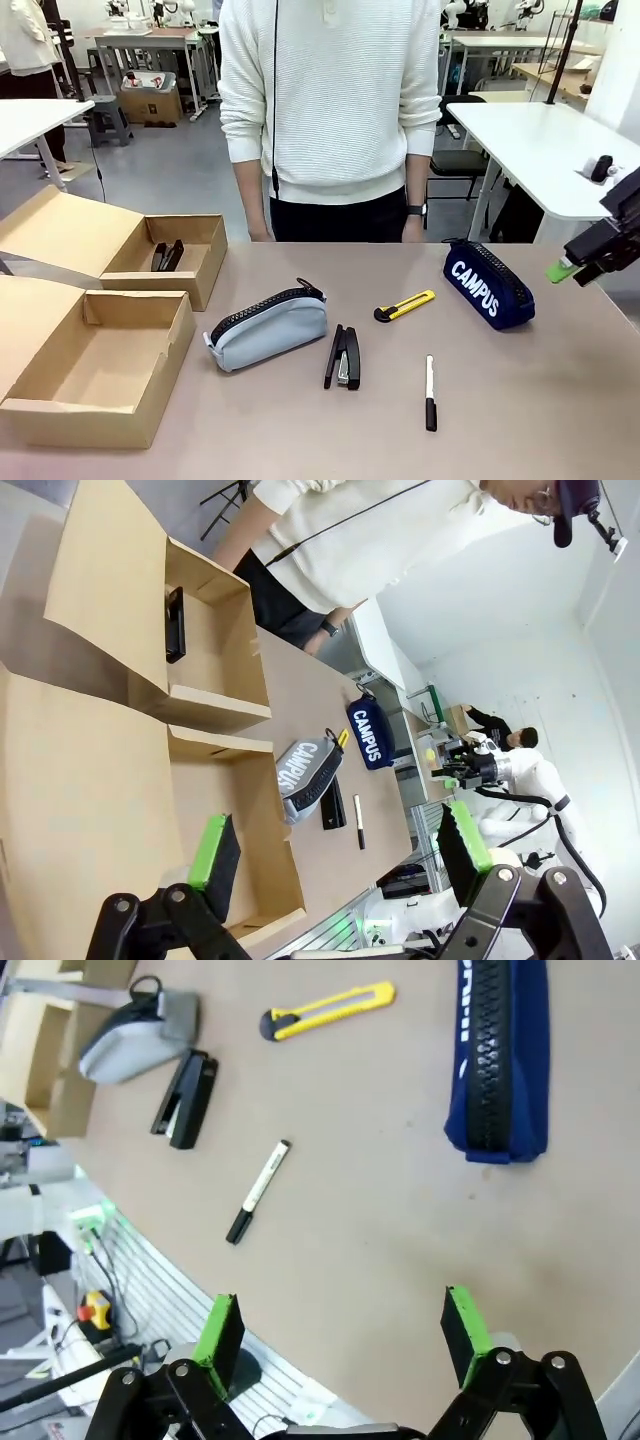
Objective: Place items inside the box.
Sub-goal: Pick up a Pencil pouch or Stapler and place it inside the Mailer Box closest to the robot.
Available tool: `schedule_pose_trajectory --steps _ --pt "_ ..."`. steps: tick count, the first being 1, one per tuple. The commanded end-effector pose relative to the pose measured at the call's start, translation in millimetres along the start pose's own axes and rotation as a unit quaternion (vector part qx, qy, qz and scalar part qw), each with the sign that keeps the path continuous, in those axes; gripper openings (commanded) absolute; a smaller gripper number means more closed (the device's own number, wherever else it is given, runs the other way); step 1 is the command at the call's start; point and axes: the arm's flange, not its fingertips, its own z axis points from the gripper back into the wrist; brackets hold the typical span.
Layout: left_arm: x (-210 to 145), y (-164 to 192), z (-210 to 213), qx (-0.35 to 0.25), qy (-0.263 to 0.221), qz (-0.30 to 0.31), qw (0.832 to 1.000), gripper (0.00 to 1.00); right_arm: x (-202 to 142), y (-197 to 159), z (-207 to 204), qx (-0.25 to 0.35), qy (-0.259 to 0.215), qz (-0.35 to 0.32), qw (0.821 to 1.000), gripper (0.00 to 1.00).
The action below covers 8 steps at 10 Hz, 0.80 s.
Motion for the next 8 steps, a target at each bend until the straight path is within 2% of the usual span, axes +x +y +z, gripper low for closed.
schedule_pose_trajectory --steps 1,2,3,6,8 --pt "1 -1 0 -0.01 -0.007 -0.012 1.0 1.0 14 10 -16 -0.047 0.021 0.013 0.999 1.0" --pt "1 -1 0 -0.01 -0.007 -0.012 1.0 1.0 29 15 -18 -0.09 -0.004 -0.014 0.996 1.0" --pt "1 -1 0 -0.01 -0.007 -0.012 1.0 1.0 45 17 -22 -0.098 -0.014 0.0 0.995 1.0" --pt "1 -1 0 -0.01 -0.007 -0.012 1.0 1.0 81 5 -57 -0.165 0.006 -0.033 0.986 1.0" --pt "1 -1 0 -0.01 -0.007 -0.012 1.0 1.0 93 -7 -75 -0.18 -0.018 -0.042 0.983 1.0"
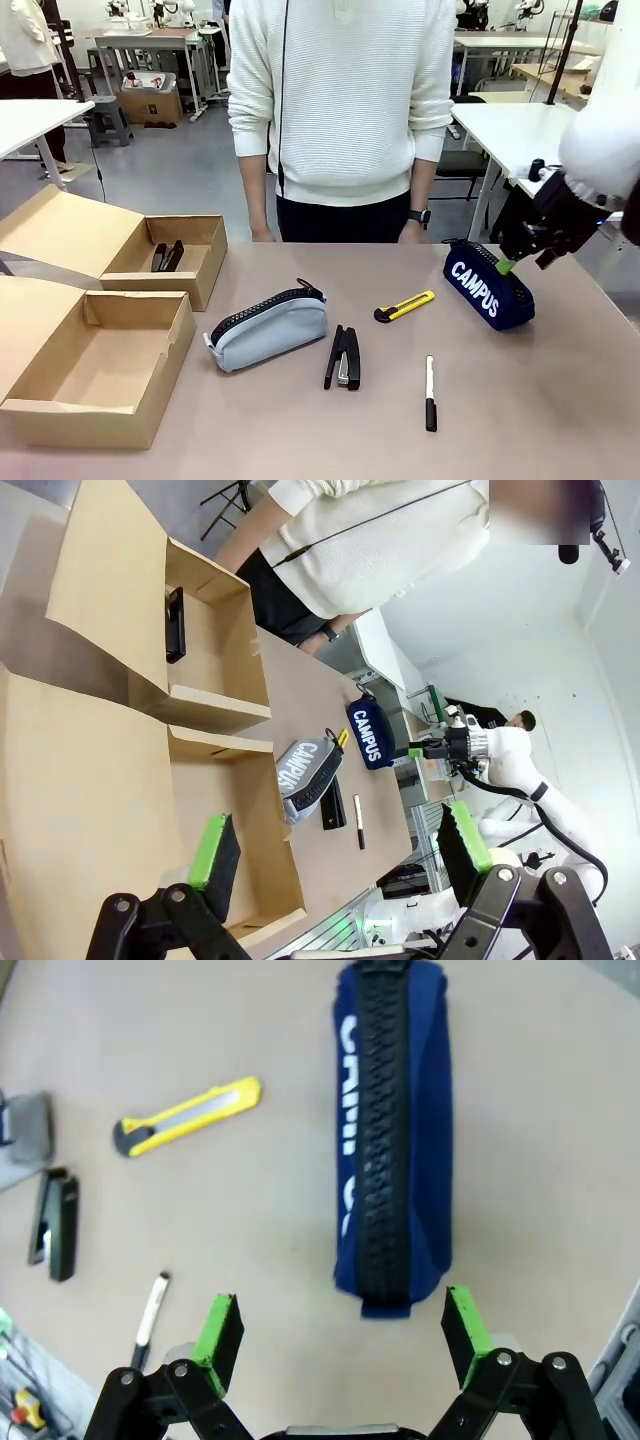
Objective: Place items inside the box.
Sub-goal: Pick up a Pencil pouch or Stapler and place it inside the Mailer Box closest to the robot.
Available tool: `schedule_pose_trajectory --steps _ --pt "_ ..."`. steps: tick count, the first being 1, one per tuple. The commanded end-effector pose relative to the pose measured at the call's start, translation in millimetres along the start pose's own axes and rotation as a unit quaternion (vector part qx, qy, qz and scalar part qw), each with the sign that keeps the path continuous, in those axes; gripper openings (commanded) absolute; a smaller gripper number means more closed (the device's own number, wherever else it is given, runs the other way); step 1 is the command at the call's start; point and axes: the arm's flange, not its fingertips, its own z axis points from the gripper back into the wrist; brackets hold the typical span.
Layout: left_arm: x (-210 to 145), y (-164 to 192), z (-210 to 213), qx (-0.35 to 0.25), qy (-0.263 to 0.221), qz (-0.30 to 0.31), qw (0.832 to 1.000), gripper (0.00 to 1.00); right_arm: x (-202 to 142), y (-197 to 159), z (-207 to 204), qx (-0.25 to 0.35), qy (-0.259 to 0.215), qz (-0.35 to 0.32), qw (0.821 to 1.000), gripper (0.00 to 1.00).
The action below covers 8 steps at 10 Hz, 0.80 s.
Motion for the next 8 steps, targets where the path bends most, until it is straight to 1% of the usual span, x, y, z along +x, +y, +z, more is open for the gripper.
schedule_pose_trajectory --steps 1,2,3,4,5,6,7,8 --pt "1 -1 0 -0.01 -0.007 -0.012 1.0 1.0 19 4 -18 -0.034 -0.01 -0.021 0.999 1.0" --pt "1 -1 0 -0.01 -0.007 -0.012 1.0 1.0 26 1 -32 -0.058 -0.025 -0.025 0.998 1.0" --pt "1 -1 0 -0.01 -0.007 -0.012 1.0 1.0 30 0 -46 -0.06 -0.03 -0.025 0.997 1.0" --pt "1 -1 0 -0.01 -0.007 -0.012 1.0 1.0 33 -2 -62 -0.059 -0.012 -0.024 0.998 1.0" --pt "1 -1 0 -0.01 -0.007 -0.012 1.0 1.0 34 -3 -74 -0.06 -0.01 -0.021 0.998 1.0" --pt "1 -1 0 -0.01 -0.007 -0.012 1.0 1.0 32 -2 -77 -0.053 -0.009 -0.021 0.998 1.0" --pt "1 -1 0 -0.01 -0.007 -0.012 1.0 1.0 21 -13 -59 -0.036 -0.016 -0.025 0.999 1.0" --pt "1 -1 0 -0.01 -0.007 -0.012 1.0 1.0 -10 -42 -11 0.113 -0.033 -0.016 0.993 1.0"
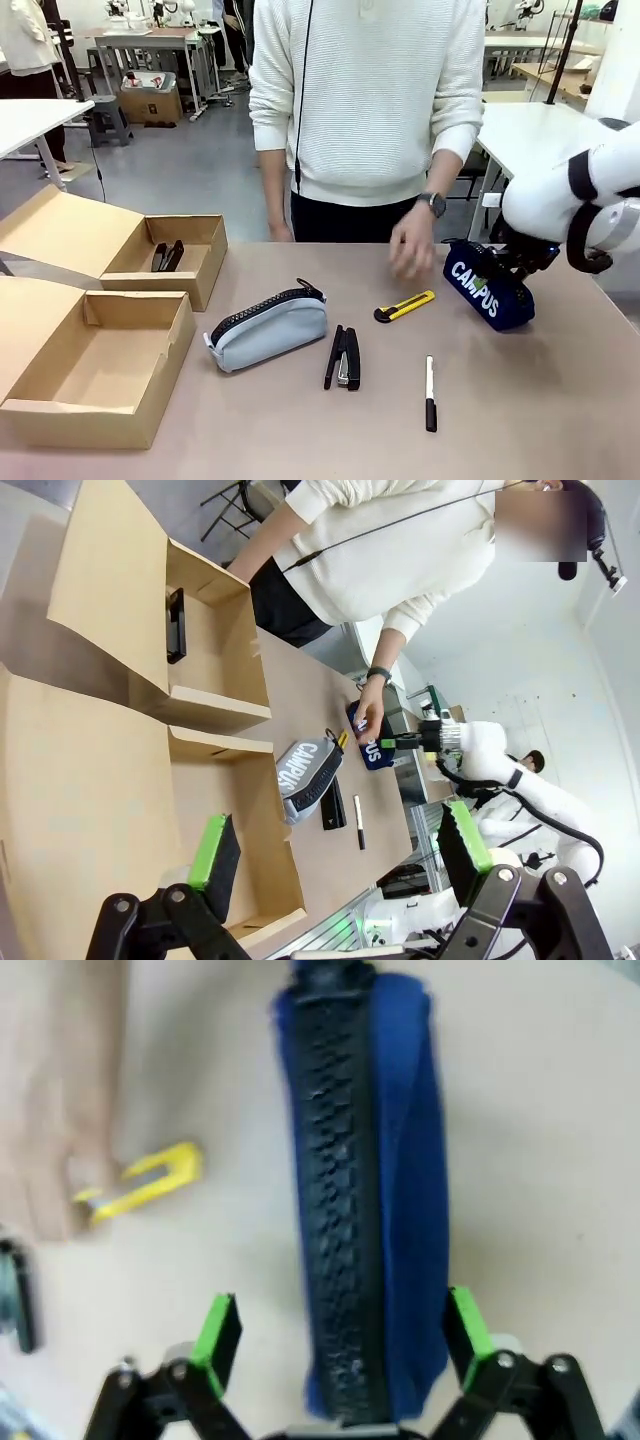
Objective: Place items inside the box.
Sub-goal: Pick up a Pencil pouch or Stapler and place it inside the Mailer Box closest to the robot.
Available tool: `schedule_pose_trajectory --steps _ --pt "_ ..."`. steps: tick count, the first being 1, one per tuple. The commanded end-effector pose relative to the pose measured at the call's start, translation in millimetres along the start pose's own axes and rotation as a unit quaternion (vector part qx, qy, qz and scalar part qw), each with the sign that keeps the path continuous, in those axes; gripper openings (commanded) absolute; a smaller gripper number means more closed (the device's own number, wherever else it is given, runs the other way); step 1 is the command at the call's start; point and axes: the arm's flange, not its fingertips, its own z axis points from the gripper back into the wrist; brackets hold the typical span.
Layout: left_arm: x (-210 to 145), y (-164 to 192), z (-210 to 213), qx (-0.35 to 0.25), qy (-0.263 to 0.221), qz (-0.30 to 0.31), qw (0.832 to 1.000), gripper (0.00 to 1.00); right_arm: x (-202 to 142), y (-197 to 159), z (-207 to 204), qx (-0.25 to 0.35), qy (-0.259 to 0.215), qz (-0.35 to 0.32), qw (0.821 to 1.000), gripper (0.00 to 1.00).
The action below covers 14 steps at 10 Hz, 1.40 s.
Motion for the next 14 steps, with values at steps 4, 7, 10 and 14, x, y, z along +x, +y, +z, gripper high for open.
schedule_pose_trajectory --steps 4,7,10,14 --pt "1 -1 -1 -0.01 -0.007 -0.012 1.0 1.0 -208 -134 221 0.298 -0.09 -0.029 0.95 1.0" --pt "1 -1 -1 -0.01 -0.007 -0.012 1.0 1.0 -280 -181 202 0.443 -0.053 -0.068 0.892 1.0" --pt "1 -1 -1 -0.01 -0.007 -0.012 1.0 1.0 -313 -167 205 0.453 -0.081 -0.088 0.883 1.0" --pt "1 -1 -1 -0.01 -0.007 -0.012 1.0 1.0 -313 -167 205 0.453 -0.081 -0.088 0.883 1.0"
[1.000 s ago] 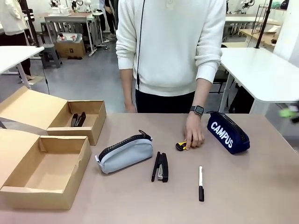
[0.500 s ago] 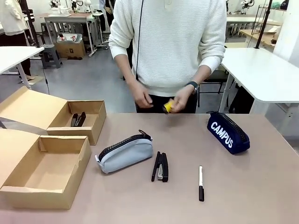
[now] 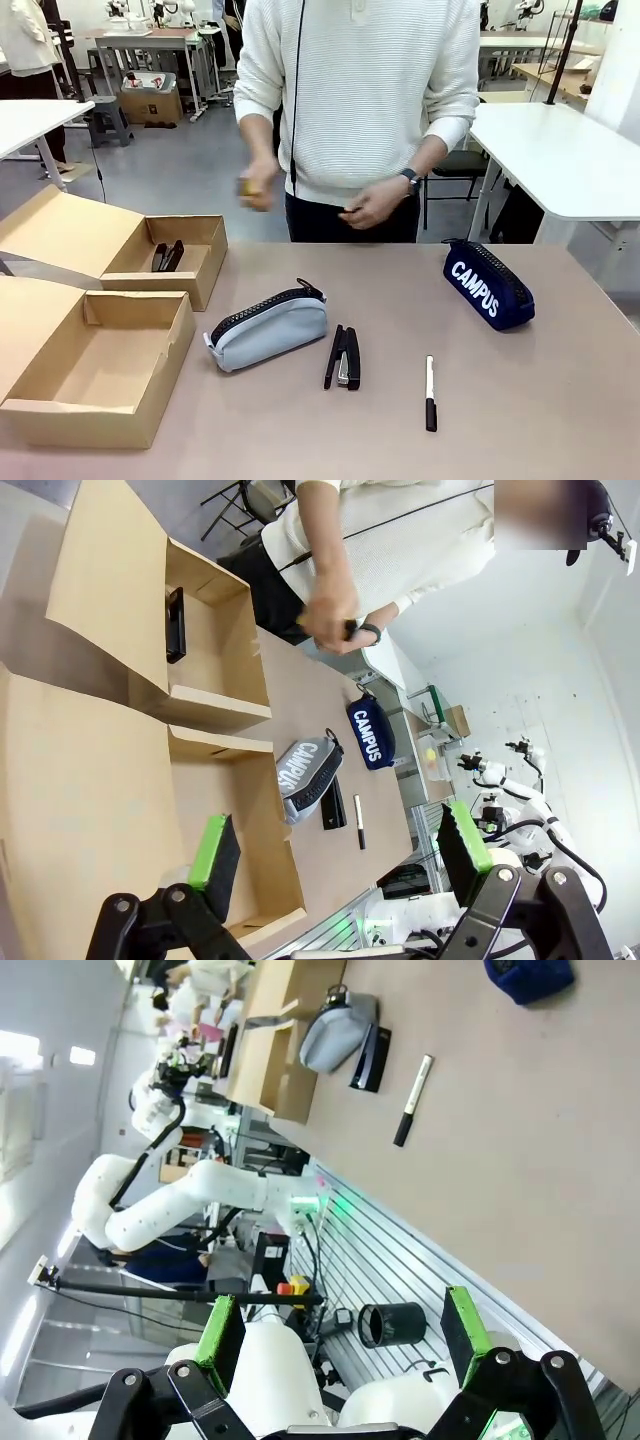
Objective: Place items inside the box.
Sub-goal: Pick up a Pencil pouch or Stapler and place it inside the Mailer Box closest to the robot.
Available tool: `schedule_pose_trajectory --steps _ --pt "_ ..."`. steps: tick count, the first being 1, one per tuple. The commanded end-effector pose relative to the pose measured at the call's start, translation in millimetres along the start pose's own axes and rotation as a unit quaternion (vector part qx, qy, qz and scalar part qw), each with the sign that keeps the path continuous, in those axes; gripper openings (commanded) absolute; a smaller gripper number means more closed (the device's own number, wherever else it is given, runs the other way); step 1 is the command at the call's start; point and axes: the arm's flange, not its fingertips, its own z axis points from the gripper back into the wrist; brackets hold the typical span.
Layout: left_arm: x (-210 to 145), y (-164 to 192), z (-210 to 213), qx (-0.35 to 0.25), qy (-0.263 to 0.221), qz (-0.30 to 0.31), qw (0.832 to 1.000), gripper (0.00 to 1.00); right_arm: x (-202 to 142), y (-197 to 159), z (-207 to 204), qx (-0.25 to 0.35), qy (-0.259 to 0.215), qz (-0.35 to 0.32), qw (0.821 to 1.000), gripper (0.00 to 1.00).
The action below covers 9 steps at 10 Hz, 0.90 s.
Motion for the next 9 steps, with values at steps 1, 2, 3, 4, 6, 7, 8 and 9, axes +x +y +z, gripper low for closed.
schedule_pose_trajectory --steps 1,2,3,4,6,7,8,9 --pt "1 0 -1 -0.01 -0.007 -0.012 1.0 1.0 -2 5 1 0.007 -0.006 0.006 1.0 1.0" --pt "1 0 -1 -0.01 -0.007 -0.012 1.0 1.0 -2 5 1 0.007 -0.006 0.006 1.0 1.0" --pt "1 0 -1 -0.01 -0.007 -0.012 1.0 1.0 -1 1 0 0.0 0.0 0.0 1.0 1.0" --pt "1 0 -1 -0.01 -0.007 -0.012 1.0 1.0 4 4 -6 -0.022 0.009 0.003 1.0 1.0" --pt "1 0 -1 -0.01 -0.007 -0.012 1.0 1.0 31 25 -27 -0.11 -0.001 -0.002 0.994 1.0" --pt "1 0 -1 -0.01 -0.007 -0.012 1.0 1.0 61 41 -52 -0.189 0.008 -0.007 0.982 1.0" --pt "1 0 -1 -0.01 -0.007 -0.012 1.0 1.0 88 51 -79 -0.26 0.034 0.0 0.965 1.0" --pt "1 0 -1 -0.01 -0.007 -0.012 1.0 1.0 117 57 -111 -0.316 0.063 0.02 0.946 1.0"
